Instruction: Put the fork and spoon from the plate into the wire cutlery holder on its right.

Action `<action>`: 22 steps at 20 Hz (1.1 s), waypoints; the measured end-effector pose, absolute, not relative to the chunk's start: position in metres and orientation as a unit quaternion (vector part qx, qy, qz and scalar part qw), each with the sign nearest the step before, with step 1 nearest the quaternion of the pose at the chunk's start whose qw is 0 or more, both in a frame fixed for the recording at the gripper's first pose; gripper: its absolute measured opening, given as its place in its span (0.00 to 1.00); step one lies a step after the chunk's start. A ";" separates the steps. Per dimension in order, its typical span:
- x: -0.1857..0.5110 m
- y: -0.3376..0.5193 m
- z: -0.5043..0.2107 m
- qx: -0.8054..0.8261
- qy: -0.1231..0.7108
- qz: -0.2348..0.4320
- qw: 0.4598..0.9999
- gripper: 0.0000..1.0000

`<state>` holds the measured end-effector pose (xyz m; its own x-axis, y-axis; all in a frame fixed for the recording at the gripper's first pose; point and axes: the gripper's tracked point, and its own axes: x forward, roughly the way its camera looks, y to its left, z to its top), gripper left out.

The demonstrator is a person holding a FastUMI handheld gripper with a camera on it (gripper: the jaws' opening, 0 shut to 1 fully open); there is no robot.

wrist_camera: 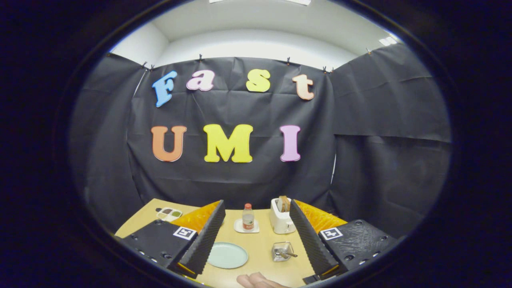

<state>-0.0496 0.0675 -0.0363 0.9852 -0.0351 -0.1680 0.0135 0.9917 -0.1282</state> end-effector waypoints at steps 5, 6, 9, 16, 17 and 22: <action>-0.036 0.043 -0.034 -0.073 0.079 0.014 0.994 0.96; -0.033 0.039 -0.033 -0.071 0.078 0.019 0.994 0.96; -0.027 0.030 -0.038 -0.063 0.085 0.035 0.994 0.96; -0.022 0.032 -0.048 -0.066 0.093 0.066 0.991 0.96; -0.023 0.034 -0.050 -0.068 0.096 0.072 0.991 0.96; -0.026 0.046 -0.049 -0.072 0.092 0.090 0.989 0.96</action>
